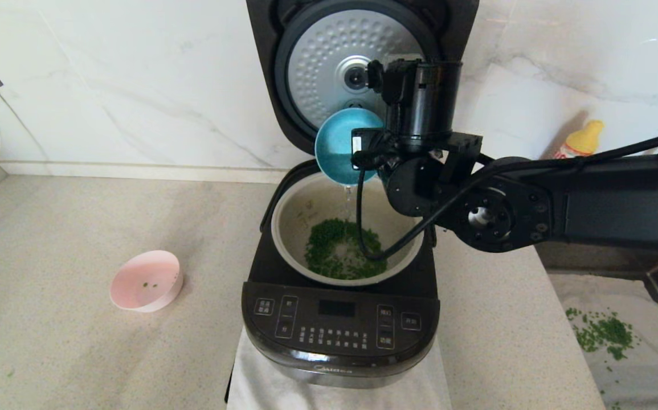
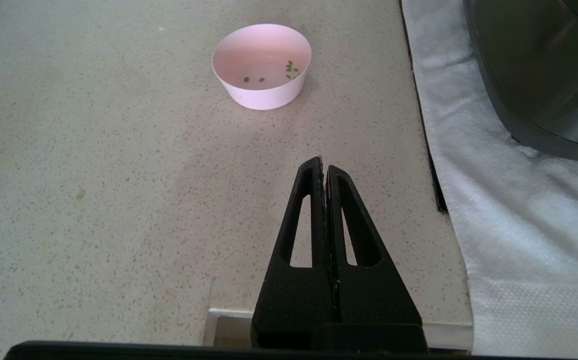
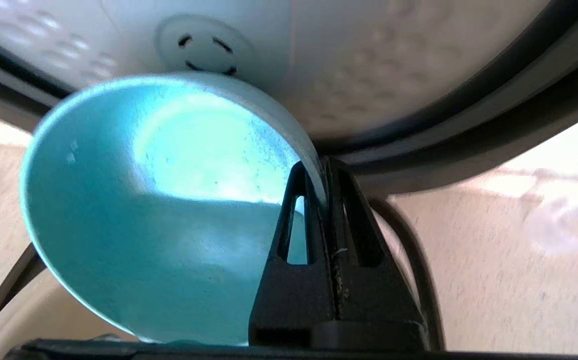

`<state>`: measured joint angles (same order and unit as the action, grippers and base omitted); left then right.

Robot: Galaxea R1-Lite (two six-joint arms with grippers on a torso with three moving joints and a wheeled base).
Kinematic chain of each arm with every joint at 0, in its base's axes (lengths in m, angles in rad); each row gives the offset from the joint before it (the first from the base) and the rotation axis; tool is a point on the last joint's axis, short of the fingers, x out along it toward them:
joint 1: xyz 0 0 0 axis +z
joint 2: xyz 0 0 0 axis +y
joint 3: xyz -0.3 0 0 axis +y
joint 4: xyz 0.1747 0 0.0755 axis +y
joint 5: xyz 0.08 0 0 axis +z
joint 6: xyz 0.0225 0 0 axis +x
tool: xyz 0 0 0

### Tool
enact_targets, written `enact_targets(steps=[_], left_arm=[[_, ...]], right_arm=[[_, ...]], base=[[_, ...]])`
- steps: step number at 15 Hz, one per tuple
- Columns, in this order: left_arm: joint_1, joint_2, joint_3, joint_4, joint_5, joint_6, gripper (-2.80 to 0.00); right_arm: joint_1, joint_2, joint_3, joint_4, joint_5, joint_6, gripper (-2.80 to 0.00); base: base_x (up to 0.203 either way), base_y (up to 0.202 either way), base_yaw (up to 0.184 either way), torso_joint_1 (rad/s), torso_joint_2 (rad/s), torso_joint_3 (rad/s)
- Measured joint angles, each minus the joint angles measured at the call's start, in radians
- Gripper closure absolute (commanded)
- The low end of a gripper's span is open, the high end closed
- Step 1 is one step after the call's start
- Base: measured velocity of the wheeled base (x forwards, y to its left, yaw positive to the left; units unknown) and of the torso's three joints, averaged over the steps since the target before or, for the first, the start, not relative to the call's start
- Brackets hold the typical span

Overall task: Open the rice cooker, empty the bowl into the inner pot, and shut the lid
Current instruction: Pour the water from the bowl into the rice cooker

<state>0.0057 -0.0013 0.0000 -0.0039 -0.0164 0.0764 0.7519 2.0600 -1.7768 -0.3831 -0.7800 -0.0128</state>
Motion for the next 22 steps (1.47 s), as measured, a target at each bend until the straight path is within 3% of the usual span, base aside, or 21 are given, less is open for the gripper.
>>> enact_targets(steps=[4,10,13,18,22], left_arm=[[0.000,0.000,0.000,0.000,0.000,0.000,0.00],[0.000,0.000,0.000,0.000,0.000,0.000,0.00],[0.000,0.000,0.000,0.000,0.000,0.000,0.00],[0.000,0.000,0.000,-0.001,0.000,0.000,0.00],[0.000,0.000,0.000,-0.001,0.000,0.000,0.00]], right_arm=[[0.004,-0.007,0.079,-0.234,-0.033,-0.120,0.00],[0.013,-0.031,0.161,-0.328,-0.035,-0.134,0.00],[0.016,-0.021,0.184,-0.422,-0.035,-0.187,0.00],[0.029,0.012,0.214,-0.632,-0.036,-0.343,0.00],[0.061,0.010,0.253,-0.659,-0.037,-0.348,0.00]], base=[[0.000,0.000,0.000,0.000,0.00,0.000],[0.000,0.000,0.000,0.000,0.00,0.000],[0.000,0.000,0.000,0.000,0.00,0.000],[0.000,0.000,0.000,0.000,0.00,0.000],[0.000,0.000,0.000,0.000,0.00,0.000]])
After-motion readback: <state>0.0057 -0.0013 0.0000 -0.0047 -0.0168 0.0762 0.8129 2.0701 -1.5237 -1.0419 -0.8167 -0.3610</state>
